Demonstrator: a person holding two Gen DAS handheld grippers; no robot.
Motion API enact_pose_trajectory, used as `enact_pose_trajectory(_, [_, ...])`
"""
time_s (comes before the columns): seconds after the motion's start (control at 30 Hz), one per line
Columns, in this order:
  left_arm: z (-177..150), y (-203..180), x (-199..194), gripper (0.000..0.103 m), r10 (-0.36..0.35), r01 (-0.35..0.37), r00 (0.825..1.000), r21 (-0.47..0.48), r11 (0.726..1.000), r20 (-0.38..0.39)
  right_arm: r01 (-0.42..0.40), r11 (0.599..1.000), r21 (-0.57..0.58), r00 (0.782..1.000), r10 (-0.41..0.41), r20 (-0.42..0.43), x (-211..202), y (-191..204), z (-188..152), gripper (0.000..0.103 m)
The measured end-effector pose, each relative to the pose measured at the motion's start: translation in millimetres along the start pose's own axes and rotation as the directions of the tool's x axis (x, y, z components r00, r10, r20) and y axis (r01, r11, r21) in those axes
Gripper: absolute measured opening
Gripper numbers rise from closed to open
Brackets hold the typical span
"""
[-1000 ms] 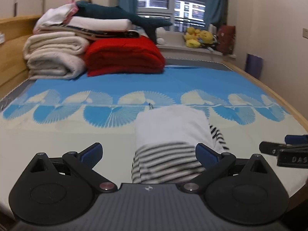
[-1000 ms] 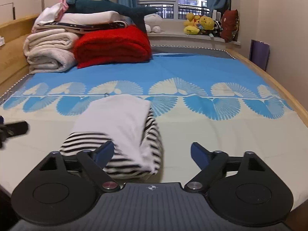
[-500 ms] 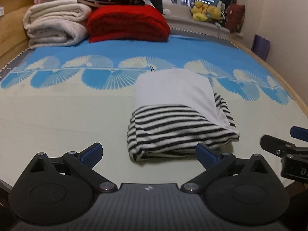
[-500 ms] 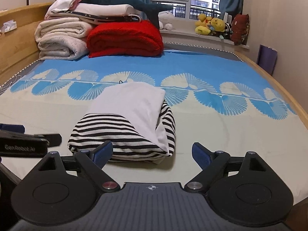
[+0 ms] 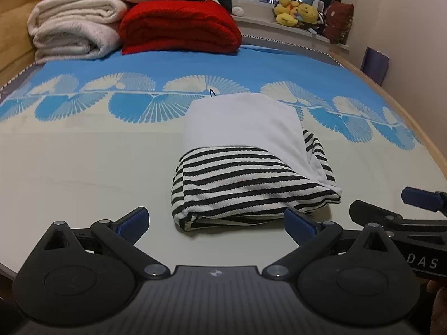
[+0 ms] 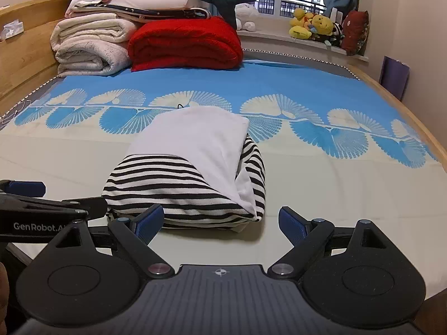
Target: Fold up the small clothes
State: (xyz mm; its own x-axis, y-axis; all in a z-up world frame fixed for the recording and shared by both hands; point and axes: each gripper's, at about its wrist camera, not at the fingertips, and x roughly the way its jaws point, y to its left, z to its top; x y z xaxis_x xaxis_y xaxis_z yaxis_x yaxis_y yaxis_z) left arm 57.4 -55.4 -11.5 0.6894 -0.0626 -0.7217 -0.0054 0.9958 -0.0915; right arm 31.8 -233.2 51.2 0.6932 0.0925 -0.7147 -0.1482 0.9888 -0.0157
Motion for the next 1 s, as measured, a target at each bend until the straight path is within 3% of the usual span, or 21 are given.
enact_pose_trajectory(1.0, [-2.0, -3.3, 3.3, 0.102, -0.001, 0.001, 1.0, -0.002, 1.0, -0.019, -0.003, 1.0, 0.011, 1.0, 0.003, -0.014, 2.1, -2.2, -0.1, 0.09])
